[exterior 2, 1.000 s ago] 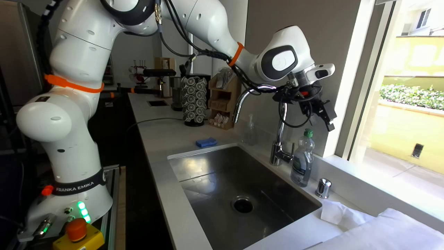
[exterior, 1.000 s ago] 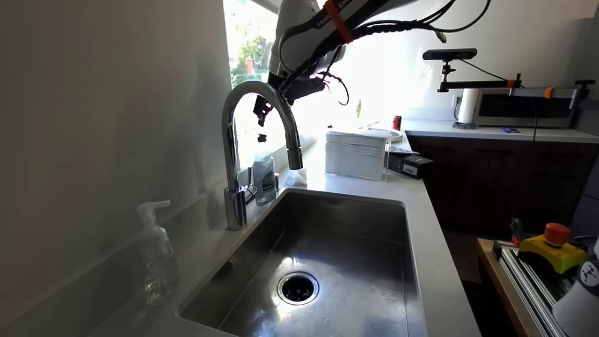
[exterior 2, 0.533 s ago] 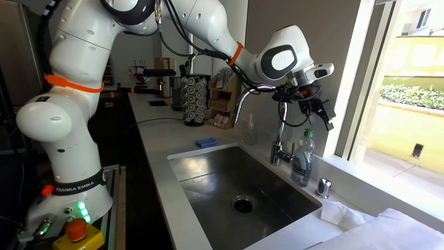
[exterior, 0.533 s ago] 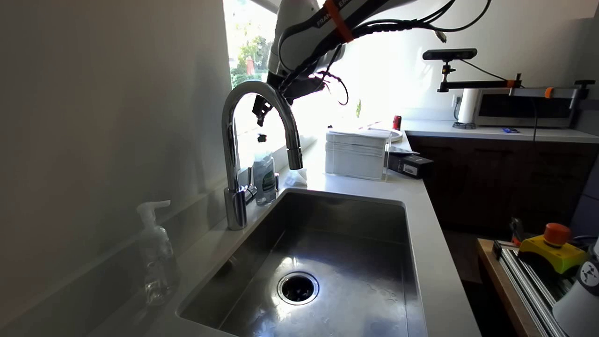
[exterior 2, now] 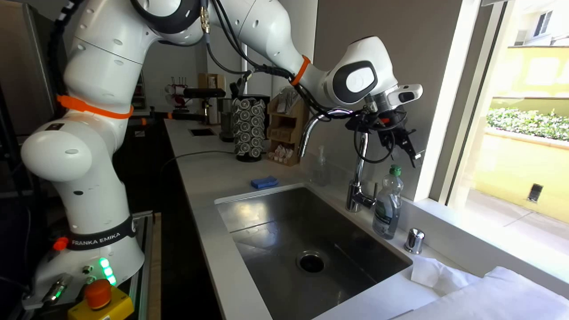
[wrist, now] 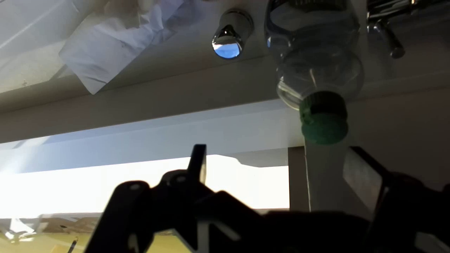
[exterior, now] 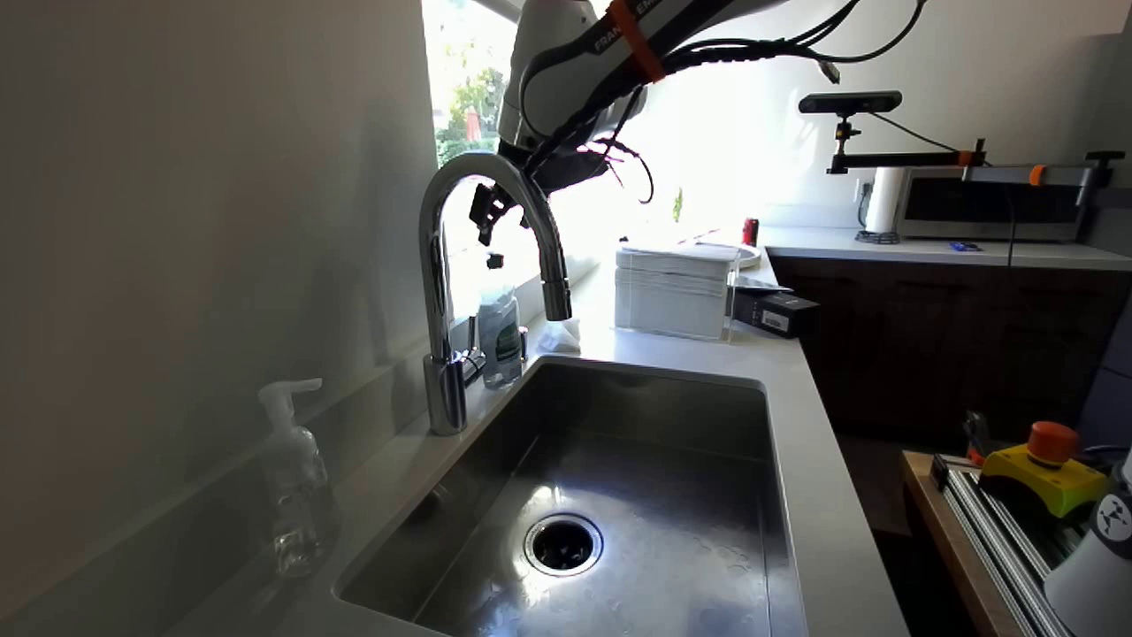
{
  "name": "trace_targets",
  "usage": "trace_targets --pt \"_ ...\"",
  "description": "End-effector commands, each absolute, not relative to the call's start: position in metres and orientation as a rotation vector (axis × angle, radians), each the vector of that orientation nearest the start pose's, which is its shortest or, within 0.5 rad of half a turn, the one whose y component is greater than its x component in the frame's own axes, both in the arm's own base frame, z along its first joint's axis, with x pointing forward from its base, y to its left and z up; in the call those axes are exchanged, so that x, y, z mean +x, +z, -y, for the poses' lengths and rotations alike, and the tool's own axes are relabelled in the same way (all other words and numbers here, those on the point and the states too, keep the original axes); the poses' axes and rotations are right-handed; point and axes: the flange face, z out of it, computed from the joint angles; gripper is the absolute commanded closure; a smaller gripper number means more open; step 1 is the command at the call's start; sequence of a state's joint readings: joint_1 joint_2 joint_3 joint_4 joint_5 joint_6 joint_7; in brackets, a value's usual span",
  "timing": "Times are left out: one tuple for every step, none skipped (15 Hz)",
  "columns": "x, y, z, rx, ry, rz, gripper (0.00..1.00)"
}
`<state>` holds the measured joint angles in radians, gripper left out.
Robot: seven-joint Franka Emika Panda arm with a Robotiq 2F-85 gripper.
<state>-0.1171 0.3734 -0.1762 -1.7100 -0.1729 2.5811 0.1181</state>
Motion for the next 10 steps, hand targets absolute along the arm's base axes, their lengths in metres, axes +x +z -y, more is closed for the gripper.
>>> trace_targets --pt "0.6675 0.4243 0.1801 -3.249 -0.719 -0.43 0.0" --pt "0.6665 0.4228 0.1808 -3.253 -0.7 -0.434 0.0" --pt "0.6659 0.4216 0.1812 -3.256 -0.686 -0.436 0.0" --pt "0.6655 0.4207 0.1813 -3.259 -0.673 -0.438 0.0" --pt "0.6655 0.4199 0.1811 -3.258 -0.667 -0.438 0.0" --pt "0.6656 0.4195 0.1803 -3.255 -0.667 -0.435 0.0" --pt "0.6659 0.4195 0.1801 -3.255 -0.669 -0.435 0.0" --pt "0.6661 0.4195 0.1797 -3.254 -0.671 -0.432 0.0" --pt "0.6663 0.4191 0.1794 -3.254 -0.673 -0.429 0.0" --pt "0.6666 0.4183 0.1794 -3.254 -0.672 -0.429 0.0"
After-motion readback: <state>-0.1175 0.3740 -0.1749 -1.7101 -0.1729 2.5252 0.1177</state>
